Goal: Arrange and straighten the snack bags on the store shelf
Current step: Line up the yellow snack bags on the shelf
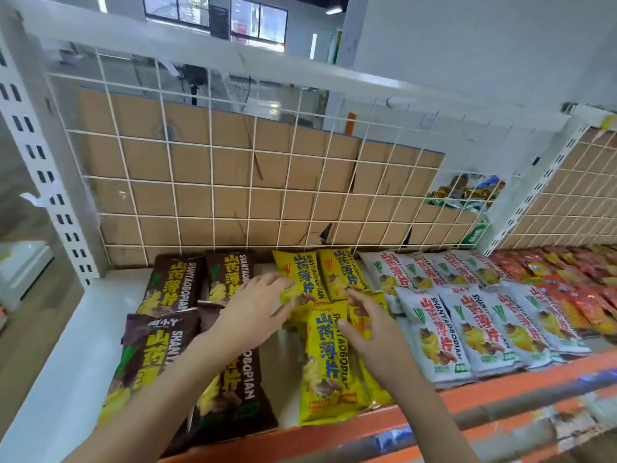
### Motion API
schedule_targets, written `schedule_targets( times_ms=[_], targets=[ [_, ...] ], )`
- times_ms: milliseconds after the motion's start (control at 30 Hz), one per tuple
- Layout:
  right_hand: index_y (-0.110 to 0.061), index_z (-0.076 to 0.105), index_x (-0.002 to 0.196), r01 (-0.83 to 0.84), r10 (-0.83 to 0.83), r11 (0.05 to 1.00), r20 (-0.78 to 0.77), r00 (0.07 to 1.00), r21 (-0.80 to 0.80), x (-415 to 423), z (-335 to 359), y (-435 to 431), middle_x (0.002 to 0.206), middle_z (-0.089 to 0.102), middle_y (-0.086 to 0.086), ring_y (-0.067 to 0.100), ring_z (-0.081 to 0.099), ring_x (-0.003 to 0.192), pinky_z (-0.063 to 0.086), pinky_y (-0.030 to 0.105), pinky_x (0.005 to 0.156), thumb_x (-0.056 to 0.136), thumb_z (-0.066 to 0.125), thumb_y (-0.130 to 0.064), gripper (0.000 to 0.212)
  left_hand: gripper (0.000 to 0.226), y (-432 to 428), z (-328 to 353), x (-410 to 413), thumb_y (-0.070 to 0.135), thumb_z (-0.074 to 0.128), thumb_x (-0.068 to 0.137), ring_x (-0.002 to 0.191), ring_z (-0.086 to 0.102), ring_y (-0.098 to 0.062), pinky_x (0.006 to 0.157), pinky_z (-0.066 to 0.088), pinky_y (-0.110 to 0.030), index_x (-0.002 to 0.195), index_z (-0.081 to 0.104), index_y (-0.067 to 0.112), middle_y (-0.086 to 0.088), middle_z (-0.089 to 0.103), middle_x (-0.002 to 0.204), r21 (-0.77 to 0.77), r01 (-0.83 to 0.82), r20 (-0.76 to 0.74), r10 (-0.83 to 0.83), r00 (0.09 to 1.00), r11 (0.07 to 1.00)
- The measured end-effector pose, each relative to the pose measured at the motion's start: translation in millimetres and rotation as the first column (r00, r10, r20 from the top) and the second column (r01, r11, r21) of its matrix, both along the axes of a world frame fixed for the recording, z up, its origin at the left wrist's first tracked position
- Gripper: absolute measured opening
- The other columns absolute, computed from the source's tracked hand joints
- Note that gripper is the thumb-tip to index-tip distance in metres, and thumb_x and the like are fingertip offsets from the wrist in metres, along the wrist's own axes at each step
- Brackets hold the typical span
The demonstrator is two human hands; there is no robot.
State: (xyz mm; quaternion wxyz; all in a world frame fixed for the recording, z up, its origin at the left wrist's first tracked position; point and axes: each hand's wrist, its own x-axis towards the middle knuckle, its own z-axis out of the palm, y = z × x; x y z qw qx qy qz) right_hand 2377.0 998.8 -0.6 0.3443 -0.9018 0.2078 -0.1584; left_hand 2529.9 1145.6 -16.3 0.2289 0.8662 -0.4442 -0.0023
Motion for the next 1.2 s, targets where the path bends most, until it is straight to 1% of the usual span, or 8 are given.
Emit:
schedule_targets(
  times_ms=[100, 267, 467, 600, 700, 833, 967, 1200],
  targets=[
    [-0.026, 0.042, 0.133, 0.000, -0.001, 0.999, -0.026, 1.000, -0.037, 8.5, -2.2, -35.6, 0.128, 0.049, -0.011, 0.010, 0.045, 0.121, 0.033, 0.021, 0.093, 0.089, 0.058, -0.032, 0.047, 0.077, -24.8, -3.0, 0.3, 0.063, 0.016, 0.074, 0.129, 0.038, -0.019, 0.105, 0.032, -0.033, 0.135, 0.043, 0.025, 0.004, 0.041, 0.141, -0.011, -0.005, -0.058, 0.004, 0.998, 1.000],
    [-0.019, 0.039, 0.137, -0.044, 0.030, 0.994, -0.127, 0.991, -0.103, 38.2, -11.1, -83.2, 0.138, 0.047, 0.000, 0.017, 0.042, 0.126, 0.035, 0.030, 0.102, 0.090, 0.055, -0.036, 0.052, 0.049, -62.5, -14.7, 7.3, 0.040, 0.046, 0.092, 0.137, 0.026, -0.019, 0.110, 0.027, -0.036, 0.139, 0.038, 0.027, 0.003, 0.029, 0.149, 0.021, -0.109, -0.098, 0.111, 0.989, 0.994],
    [-0.029, 0.026, 0.144, -0.217, 0.167, 0.961, -0.265, 0.950, -0.173, 85.8, -18.3, -110.5, 0.150, 0.027, 0.004, 0.023, 0.029, 0.136, 0.028, 0.033, 0.107, 0.091, 0.051, -0.039, 0.060, 0.056, -93.2, -29.5, 16.7, 0.040, 0.045, 0.093, 0.143, 0.001, -0.024, 0.115, 0.016, -0.044, 0.145, 0.022, 0.036, 0.002, 0.002, 0.157, 0.201, -0.247, -0.103, 0.271, 0.957, 0.948],
    [-0.032, 0.012, 0.147, -0.250, 0.178, 0.956, -0.374, 0.910, -0.155, 106.9, -24.2, -116.0, 0.156, 0.004, 0.005, 0.032, 0.016, 0.141, 0.024, 0.044, 0.110, 0.088, 0.050, -0.051, 0.072, 0.065, -109.0, -30.2, 15.4, 0.039, 0.049, 0.092, 0.144, -0.008, -0.027, 0.115, 0.006, -0.042, 0.146, 0.014, 0.036, 0.000, -0.008, 0.157, 0.230, -0.289, -0.152, 0.327, 0.933, 0.929],
    [-0.033, 0.002, 0.147, -0.281, 0.200, 0.951, -0.436, 0.877, -0.129, 113.2, -31.1, -118.0, 0.156, -0.008, 0.005, 0.036, 0.013, 0.140, 0.024, 0.046, 0.109, 0.088, 0.048, -0.054, 0.079, 0.072, -116.3, -32.1, 14.8, 0.043, 0.051, 0.090, 0.143, -0.011, -0.029, 0.114, 0.005, -0.046, 0.147, 0.008, 0.036, 0.000, -0.015, 0.156, 0.254, -0.316, -0.153, 0.361, 0.920, 0.914],
    [-0.034, -0.004, 0.147, -0.290, 0.206, 0.947, -0.428, 0.880, -0.141, 113.5, -37.2, -118.8, 0.156, -0.009, 0.006, 0.037, 0.016, 0.139, 0.030, 0.048, 0.107, 0.089, 0.047, -0.053, 0.079, 0.072, -121.5, -31.8, 14.2, 0.038, 0.054, 0.089, 0.143, -0.010, -0.029, 0.112, 0.014, -0.051, 0.146, 0.011, 0.038, 0.002, -0.016, 0.155, 0.236, -0.359, -0.171, 0.402, 0.899, 0.903],
    [-0.032, -0.006, 0.147, -0.286, 0.196, 0.947, -0.443, 0.875, -0.146, 113.7, -37.0, -115.2, 0.156, -0.009, 0.008, 0.038, 0.014, 0.139, 0.029, 0.047, 0.107, 0.088, 0.049, -0.050, 0.082, 0.069, -122.8, -28.9, 13.6, 0.031, 0.058, 0.085, 0.142, -0.006, -0.026, 0.109, 0.025, -0.051, 0.144, 0.022, 0.038, 0.004, -0.010, 0.156, 0.163, -0.416, -0.229, 0.444, 0.866, 0.895],
    [-0.029, -0.005, 0.147, -0.275, 0.177, 0.946, -0.437, 0.882, -0.173, 112.0, -34.1, -108.3, 0.155, -0.007, 0.009, 0.038, 0.015, 0.138, 0.032, 0.045, 0.105, 0.087, 0.053, -0.048, 0.086, 0.071, -125.6, -24.4, 18.9, 0.028, 0.061, 0.083, 0.141, -0.003, -0.032, 0.112, 0.022, -0.051, 0.143, 0.025, 0.033, 0.000, -0.006, 0.156, 0.129, -0.434, -0.256, 0.453, 0.854, 0.892]
  ],
)
